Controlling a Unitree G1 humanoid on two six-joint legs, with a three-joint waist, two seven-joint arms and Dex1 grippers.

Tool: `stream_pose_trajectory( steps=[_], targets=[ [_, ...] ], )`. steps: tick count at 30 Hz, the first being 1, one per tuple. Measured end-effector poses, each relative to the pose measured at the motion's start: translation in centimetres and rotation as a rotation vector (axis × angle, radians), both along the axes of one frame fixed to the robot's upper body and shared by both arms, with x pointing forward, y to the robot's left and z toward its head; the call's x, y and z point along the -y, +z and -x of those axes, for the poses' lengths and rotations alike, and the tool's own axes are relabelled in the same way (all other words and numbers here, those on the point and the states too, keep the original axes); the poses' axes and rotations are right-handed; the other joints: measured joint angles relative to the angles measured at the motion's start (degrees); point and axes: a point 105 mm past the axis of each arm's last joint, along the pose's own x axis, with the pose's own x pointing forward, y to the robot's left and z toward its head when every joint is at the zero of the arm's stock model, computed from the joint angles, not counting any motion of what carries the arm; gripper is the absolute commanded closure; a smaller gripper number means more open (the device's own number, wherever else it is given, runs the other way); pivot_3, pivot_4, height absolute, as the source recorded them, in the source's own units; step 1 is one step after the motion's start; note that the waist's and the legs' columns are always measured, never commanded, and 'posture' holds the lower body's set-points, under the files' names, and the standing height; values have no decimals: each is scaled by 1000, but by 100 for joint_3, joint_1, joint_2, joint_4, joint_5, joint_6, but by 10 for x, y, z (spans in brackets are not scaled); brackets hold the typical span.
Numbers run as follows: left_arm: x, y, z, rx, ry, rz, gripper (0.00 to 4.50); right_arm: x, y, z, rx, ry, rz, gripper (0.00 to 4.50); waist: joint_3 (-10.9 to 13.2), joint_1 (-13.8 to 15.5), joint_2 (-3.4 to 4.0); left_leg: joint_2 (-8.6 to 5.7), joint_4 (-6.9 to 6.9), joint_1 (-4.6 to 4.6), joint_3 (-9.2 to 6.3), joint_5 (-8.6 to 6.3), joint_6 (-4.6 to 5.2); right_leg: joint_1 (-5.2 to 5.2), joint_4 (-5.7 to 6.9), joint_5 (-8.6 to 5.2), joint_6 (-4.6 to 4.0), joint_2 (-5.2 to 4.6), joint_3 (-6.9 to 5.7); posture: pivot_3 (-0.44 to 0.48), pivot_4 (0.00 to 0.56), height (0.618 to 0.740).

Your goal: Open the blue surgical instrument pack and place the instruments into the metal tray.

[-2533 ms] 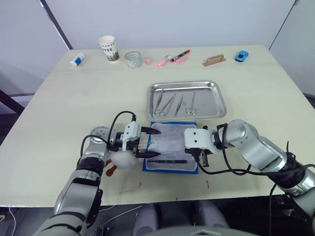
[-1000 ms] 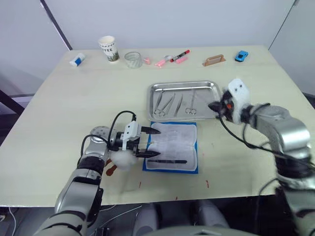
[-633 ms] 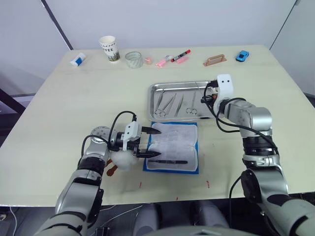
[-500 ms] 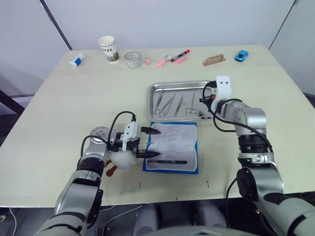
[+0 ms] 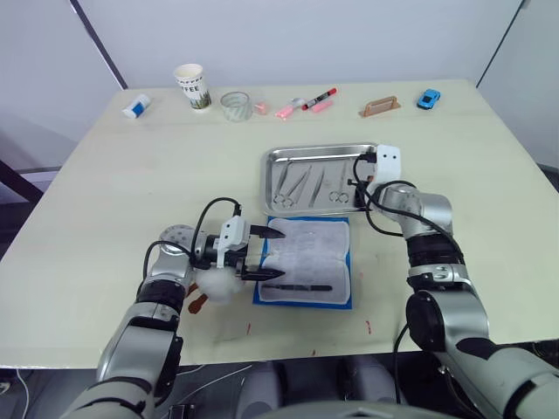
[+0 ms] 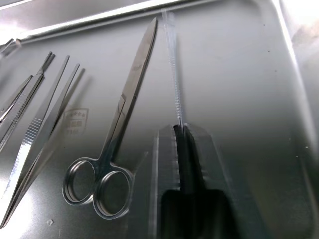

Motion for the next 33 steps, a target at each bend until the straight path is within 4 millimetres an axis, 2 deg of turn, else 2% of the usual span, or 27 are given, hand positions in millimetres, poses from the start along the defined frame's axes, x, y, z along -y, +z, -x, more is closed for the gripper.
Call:
stream_pose_trajectory(
  steps=[1,3,12,14,16,21,26,30,33],
  targets=[
    [0,0,0,0,0,0,0,-1,4,0,15,10,5,2217,0,0,0,0,0,-1,-1,0,0,0,0,0,0,0,-1,0,150,740],
    [0,0,0,0,0,0,0,-4,11,1,42,26,5,1498,0,0,1,0,0,-1,-1,0,0,0,0,0,0,0,-1,0,150,740],
    [0,0,0,-2,-5,-1,0,-8,55,13,240,186,69,1498,1,3,1,0,0,-3,-4,0,0,0,-2,0,0,0,-3,0,150,740],
    [1,0,0,-1,-6,-1,0,-7,64,21,299,255,92,1498,1,10,0,0,-1,-5,-7,0,0,0,-5,-1,0,0,-6,0,150,740],
    [0,0,0,-2,-7,-3,0,-12,70,39,373,394,96,1498,1,6,0,0,-4,-4,-7,-1,1,0,-6,-1,1,1,-5,0,150,740],
    [0,0,0,-3,-5,-4,0,-23,65,72,420,638,94,1498,1,-3,-1,-1,-3,-3,-9,0,1,1,-4,-1,0,2,-7,0,150,740],
    [0,0,0,-4,-7,-5,0,-30,32,119,321,951,128,1498,2,5,-3,-1,-3,-2,-10,-1,1,1,-6,-1,0,3,-7,0,150,740],
    [0,0,0,-5,-5,-5,0,-40,18,140,299,1100,158,1498,2,2,-7,-2,-1,-1,-11,-1,1,2,-6,-1,0,4,-7,0,150,740],
    [0,0,0,-2,-8,-5,0,-47,0,155,267,1190,171,1498,2,8,-10,-2,-1,-3,-11,-1,1,1,-8,-2,-1,3,-8,0,150,740]
  ],
)
